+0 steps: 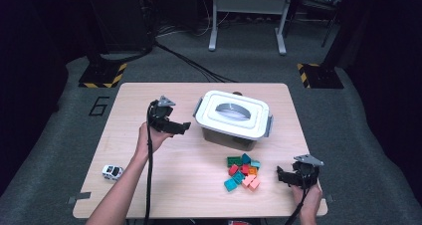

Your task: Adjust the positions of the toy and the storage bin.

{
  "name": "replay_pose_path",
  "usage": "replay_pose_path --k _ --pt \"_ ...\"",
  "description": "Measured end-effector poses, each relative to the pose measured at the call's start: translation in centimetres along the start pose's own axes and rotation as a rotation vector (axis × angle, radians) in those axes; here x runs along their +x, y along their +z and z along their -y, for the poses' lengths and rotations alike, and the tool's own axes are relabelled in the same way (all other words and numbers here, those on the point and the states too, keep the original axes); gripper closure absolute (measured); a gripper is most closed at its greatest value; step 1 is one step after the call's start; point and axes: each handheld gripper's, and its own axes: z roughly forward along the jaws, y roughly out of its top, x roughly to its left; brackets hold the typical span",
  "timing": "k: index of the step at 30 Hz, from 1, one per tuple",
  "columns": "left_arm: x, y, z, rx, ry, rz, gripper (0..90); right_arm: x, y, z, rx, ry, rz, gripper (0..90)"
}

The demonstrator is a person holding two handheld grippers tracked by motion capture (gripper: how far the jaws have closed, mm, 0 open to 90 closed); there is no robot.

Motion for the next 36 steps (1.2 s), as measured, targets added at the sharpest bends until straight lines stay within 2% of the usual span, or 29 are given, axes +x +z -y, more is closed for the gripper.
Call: replay_pose_path --k 4,7,8,9,13,15,17,23,30,31,36 --pt "-0.3 0.5 -1.7 -0.006 0.022 0.005 7.2 0.0 0.0 0.0 0.0 0.0 0.001 4.9" --pt "-0.7 1.2 -2.9 -0.007 0.034 0.006 14.0 0.0 0.0 0.0 0.0 0.001 0.001 4.9" --pt "-0.7 1.4 -3.4 0.003 0.053 0.005 15.2 0.0 0.0 0.0 0.0 0.0 0.001 4.9" --pt "-0.9 1.6 -3.7 0.001 0.047 0.006 17.5 0.0 0.0 0.0 0.0 0.0 0.002 4.9" --pt "-1.3 2.6 -4.6 0.024 0.071 0.005 24.6 0.0 0.0 0.0 0.0 0.001 0.002 4.9" --pt "-1.6 3.2 -4.7 0.04 0.082 -0.002 25.4 0.0 0.0 0.0 0.0 0.0 0.002 4.9" --pt "-1.8 3.9 -4.7 0.05 0.074 -0.006 25.4 0.0 0.0 0.0 0.0 0.001 0.002 4.9" --pt "-1.6 5.0 -4.5 0.074 0.069 -0.026 25.2 0.0 0.0 0.0 -0.003 -0.003 0.002 5.0" --pt "-2.1 5.1 -4.5 0.084 0.078 -0.071 25.2 0.0 0.0 0.0 -0.004 -0.005 0.002 5.1" --pt "-2.2 5.1 -4.5 0.083 0.063 -0.079 25.2 0.0 0.0 0.0 -0.004 -0.005 0.002 5.1" --pt "-2.2 4.9 -4.4 0.087 0.076 -0.106 25.2 0.0 0.0 0.0 -0.004 -0.006 0.002 5.1"
